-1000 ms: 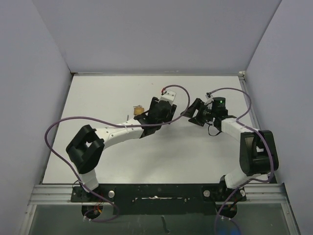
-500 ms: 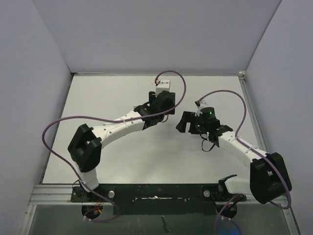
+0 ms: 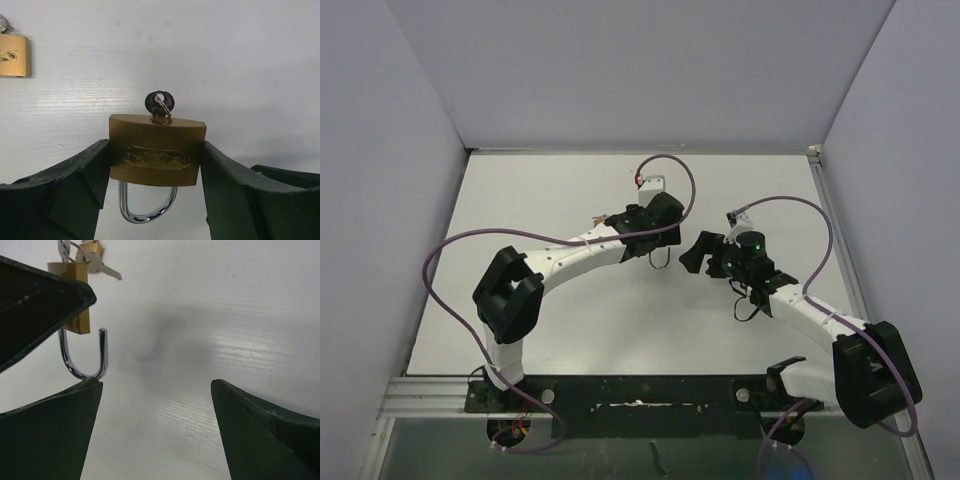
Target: Unlock with the key
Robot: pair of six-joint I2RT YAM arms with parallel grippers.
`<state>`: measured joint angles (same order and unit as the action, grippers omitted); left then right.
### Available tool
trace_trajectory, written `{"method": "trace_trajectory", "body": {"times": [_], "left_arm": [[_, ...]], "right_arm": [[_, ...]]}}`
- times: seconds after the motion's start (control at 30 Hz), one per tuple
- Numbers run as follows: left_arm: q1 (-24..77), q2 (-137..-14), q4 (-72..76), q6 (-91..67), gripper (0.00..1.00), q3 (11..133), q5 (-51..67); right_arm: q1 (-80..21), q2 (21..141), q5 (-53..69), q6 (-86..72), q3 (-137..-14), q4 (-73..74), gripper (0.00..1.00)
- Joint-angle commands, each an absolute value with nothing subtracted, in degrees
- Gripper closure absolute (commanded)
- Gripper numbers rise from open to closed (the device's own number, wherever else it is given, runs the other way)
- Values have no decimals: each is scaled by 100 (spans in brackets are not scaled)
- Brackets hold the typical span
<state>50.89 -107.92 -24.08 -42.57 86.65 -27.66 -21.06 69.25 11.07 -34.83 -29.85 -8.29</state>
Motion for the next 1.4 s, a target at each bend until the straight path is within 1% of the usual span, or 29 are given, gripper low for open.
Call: {"method": "trace_trajectory", "body": {"times": [0.0,0.2,0.37,0.67,0.8,0.97,1.17,1.27,1.37], "left_arm": [[5084,-10699,-2053,-4696,100,9283,-2627],[5067,-10705,-1902,-4919,100,9315,-2365],[5046,-10613,-1776,-5050,100,9234,-2157],[4825,-9850,-1189,-5289,100,8476,-1985],[4703,-9526,-1048,-5379,100,8195,-2004],[4556,-9150,-576,-5564,100,7680,-1705],[4494,-8873,-264,-5674,100,7381,-1556],[4491,-8910,-317,-5673,100,7384,-1589],[4491,-9059,-615,-5610,100,7513,-1787]], "right_arm": [[-2112,6978,1229,-3721,-2968,-1699,5],[-2113,7153,1326,-3891,-2933,-2033,5],[-2110,7252,1287,-3915,-2944,-2039,5],[-2038,7544,1212,-3911,-3039,-1775,5],[-2042,7508,1172,-3911,-3048,-1719,5],[-2026,7521,1178,-3853,-3114,-1602,5],[-2030,7575,1247,-3762,-3227,-1557,5],[-2026,7546,1451,-3675,-3297,-1669,5],[-2026,7151,1390,-3640,-3218,-1793,5]]}}
